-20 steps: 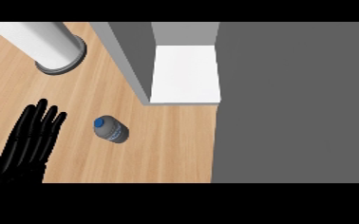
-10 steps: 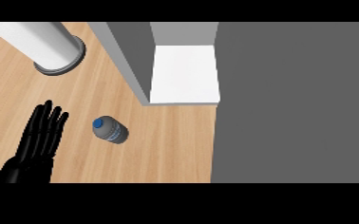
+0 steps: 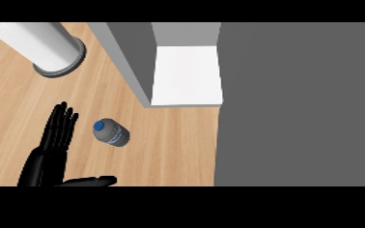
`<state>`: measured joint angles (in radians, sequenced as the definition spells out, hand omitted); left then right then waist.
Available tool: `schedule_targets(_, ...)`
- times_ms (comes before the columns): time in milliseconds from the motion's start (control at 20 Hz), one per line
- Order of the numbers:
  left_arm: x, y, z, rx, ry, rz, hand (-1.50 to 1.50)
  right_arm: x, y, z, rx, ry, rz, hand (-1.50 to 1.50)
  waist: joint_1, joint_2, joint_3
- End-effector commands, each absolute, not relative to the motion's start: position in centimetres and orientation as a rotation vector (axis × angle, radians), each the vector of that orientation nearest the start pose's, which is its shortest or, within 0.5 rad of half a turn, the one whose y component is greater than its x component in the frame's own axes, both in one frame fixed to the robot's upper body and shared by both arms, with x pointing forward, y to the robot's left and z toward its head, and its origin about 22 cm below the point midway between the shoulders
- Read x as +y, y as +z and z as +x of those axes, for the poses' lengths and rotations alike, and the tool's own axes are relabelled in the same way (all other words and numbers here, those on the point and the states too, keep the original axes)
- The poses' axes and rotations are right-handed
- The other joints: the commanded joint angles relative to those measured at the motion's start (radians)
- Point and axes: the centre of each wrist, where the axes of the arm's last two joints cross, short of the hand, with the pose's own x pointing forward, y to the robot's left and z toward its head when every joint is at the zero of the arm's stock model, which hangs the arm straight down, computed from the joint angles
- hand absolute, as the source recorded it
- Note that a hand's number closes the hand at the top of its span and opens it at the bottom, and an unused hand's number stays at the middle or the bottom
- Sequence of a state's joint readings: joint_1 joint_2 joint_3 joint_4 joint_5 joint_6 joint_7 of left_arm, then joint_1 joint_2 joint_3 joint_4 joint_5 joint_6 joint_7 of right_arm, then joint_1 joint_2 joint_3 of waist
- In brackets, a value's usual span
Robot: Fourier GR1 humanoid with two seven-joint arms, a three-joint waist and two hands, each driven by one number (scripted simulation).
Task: Pick up the bottled water, place it into the cabinet and close the cabinet
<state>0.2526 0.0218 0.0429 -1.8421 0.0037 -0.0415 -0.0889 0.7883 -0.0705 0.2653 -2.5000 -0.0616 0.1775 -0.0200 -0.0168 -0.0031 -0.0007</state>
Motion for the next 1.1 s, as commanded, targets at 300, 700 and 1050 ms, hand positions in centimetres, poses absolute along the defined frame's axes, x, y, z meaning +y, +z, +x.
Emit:
schedule_targets(300, 28.2, -4.2, 21.3, -1.669, 0.111, 0.142, -1.50, -23.1, 13.6, 4.7, -1.841, 0.080, 0.131, -1.50, 0.004, 0.002, 0.000)
schedule_targets(700, 30.6, -10.1, 21.9, -1.651, 0.122, 0.187, -1.50, -22.9, 14.3, 2.6, -1.846, 0.066, 0.167, -1.50, -0.013, 0.002, -0.001)
schedule_targets(1050, 27.7, -13.8, 22.2, -1.626, 0.124, -0.054, -1.50, -23.6, 13.4, 2.8, -1.835, 0.074, 0.166, -1.50, -0.006, 0.004, -0.001)
